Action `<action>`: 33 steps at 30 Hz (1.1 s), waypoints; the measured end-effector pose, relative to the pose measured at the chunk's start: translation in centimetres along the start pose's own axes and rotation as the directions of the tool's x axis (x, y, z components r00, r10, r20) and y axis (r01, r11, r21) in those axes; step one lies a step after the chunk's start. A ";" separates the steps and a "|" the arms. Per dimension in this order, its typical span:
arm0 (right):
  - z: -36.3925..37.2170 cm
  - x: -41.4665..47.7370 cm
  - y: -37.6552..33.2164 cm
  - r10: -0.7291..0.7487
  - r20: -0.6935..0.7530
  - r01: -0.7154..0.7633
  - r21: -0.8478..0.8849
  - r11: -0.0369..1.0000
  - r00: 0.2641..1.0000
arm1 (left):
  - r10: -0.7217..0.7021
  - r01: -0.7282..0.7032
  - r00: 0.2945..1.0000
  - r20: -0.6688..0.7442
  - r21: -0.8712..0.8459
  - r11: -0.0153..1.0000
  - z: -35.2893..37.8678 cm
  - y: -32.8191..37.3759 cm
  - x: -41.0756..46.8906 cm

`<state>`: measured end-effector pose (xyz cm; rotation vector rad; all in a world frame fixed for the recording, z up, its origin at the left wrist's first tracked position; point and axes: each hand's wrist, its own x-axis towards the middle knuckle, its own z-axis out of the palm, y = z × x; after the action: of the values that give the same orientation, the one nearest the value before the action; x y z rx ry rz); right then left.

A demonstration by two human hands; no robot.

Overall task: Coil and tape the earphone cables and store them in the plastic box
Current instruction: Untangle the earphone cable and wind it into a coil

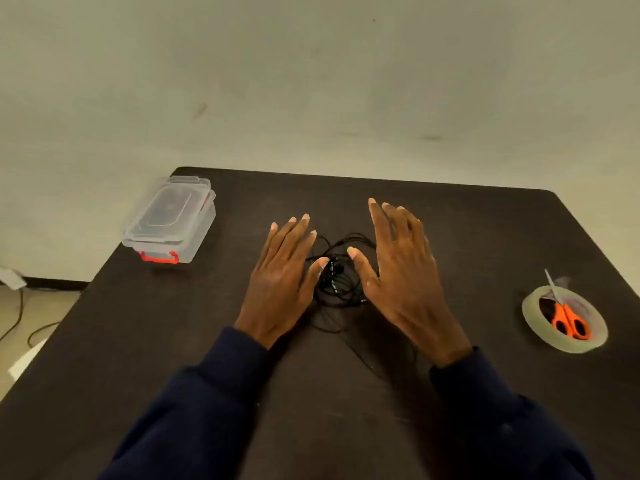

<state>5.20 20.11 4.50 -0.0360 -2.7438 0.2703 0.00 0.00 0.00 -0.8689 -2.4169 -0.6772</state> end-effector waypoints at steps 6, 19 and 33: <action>2.6 -0.5 -0.5 -0.002 -0.030 0.003 0.062 0.998 1.000 | -0.024 0.024 1.000 -0.006 -0.012 1.000 1.0 -0.2 -0.1; 2.6 -1.0 0.6 -0.187 -0.237 0.222 0.132 0.966 0.953 | -0.044 0.037 0.996 -0.081 -0.092 0.995 0.6 -1.1 -0.1; 3.3 -1.8 -0.2 -0.197 -0.063 0.206 0.206 0.957 0.978 | -0.206 0.210 0.978 0.041 -0.243 0.947 0.7 -1.4 -0.6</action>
<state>5.63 19.19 0.84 0.2907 -2.6353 0.4951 -0.69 -0.77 -1.32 -0.7174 -2.4957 -1.0732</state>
